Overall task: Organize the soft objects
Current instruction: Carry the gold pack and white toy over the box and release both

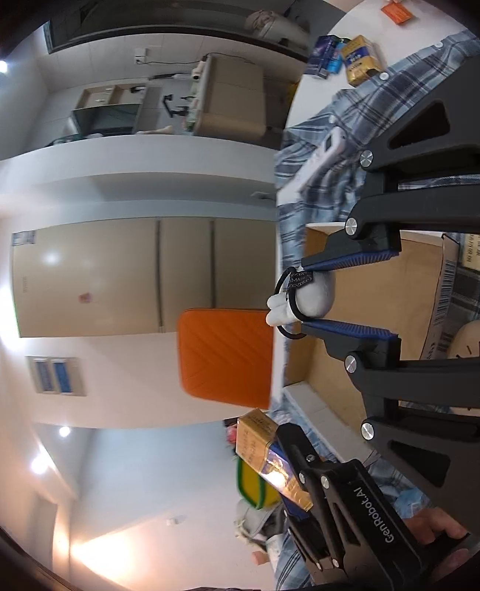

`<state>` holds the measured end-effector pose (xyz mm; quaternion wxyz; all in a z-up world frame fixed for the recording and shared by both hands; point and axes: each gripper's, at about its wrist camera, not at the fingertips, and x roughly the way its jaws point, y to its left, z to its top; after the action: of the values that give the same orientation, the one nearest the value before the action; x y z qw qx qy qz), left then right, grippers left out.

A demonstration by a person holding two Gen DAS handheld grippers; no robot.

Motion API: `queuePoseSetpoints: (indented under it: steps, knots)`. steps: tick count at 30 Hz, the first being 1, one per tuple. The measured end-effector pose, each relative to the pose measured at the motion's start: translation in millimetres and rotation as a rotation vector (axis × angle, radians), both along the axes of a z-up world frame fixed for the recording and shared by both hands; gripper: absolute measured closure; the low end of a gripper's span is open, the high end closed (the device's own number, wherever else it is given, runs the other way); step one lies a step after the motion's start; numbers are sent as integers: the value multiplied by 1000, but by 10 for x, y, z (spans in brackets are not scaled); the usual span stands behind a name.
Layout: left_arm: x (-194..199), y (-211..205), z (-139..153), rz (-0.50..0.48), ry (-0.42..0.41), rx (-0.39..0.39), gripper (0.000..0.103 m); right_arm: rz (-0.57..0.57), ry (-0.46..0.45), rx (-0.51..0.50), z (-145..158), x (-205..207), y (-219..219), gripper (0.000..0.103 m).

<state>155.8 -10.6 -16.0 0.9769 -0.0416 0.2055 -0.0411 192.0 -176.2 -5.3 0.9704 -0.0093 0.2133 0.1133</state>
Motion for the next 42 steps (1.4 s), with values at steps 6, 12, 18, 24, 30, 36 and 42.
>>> queuePoseSetpoints:
  steps: [6,12,18,24,30,36,42]
  knots:
    - [57,40,-67,1,57,-30,50,7,66,14,-96,108,-50,75]
    - [46,33,-55,-1,54,-26,50,6,85,31,-117,136,-94,74]
    - [18,41,-27,7,34,-22,49,-5,84,32,-112,131,-100,43]
    - [82,57,-54,29,67,-18,39,-11,96,31,-113,142,-98,43]
    - [58,57,-45,31,55,-15,16,-15,93,30,-108,134,-98,43]
    - [42,104,-24,78,72,10,13,-39,119,23,-86,132,-132,43]
    - [224,259,-174,180,260,84,40,-112,244,3,-129,184,-292,43]
